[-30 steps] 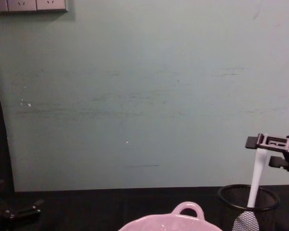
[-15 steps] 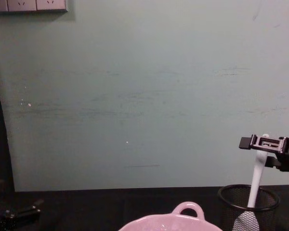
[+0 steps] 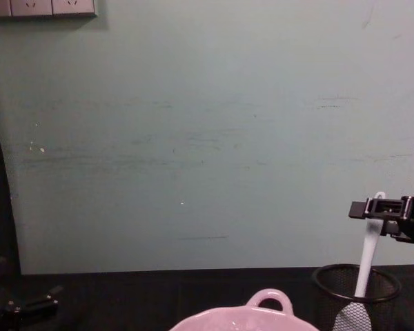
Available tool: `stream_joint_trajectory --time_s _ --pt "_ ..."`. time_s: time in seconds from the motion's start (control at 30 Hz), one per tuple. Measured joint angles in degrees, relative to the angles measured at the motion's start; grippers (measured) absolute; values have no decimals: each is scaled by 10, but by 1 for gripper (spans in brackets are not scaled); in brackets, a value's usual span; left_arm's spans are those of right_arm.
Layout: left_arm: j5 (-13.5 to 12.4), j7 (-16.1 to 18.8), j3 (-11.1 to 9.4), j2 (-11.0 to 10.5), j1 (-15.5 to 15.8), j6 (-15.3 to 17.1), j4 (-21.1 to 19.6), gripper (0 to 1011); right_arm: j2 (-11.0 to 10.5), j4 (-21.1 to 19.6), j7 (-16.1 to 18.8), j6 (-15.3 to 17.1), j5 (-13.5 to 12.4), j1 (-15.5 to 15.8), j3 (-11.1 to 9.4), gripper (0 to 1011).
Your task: Use the one hand to pick up the spoon and stir the clear water in the bowl.
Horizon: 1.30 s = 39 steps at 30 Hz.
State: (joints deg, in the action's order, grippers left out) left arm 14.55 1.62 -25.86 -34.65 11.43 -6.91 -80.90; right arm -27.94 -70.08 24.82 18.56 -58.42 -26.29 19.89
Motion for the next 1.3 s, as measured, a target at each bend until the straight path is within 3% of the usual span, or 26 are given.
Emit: stream_joint_trajectory --time_s 0.5,0.7,1.0,1.13,1.3 --pt "0 0 0 0 0 0 0 1011 -1 -2 -2 1 0 1 -1 149" --pt "0 0 0 0 0 0 0 1011 -1 -2 -3 1 0 1 -1 123" --pt "0 0 0 0 0 0 0 1011 -56 -91 -16 -49 58 14 19 123" --pt "0 0 0 0 0 0 0 1011 -85 -146 -17 -71 93 17 19 123" --pt "0 0 0 0 0 0 0 1011 -105 -193 -12 -85 117 13 11 123"
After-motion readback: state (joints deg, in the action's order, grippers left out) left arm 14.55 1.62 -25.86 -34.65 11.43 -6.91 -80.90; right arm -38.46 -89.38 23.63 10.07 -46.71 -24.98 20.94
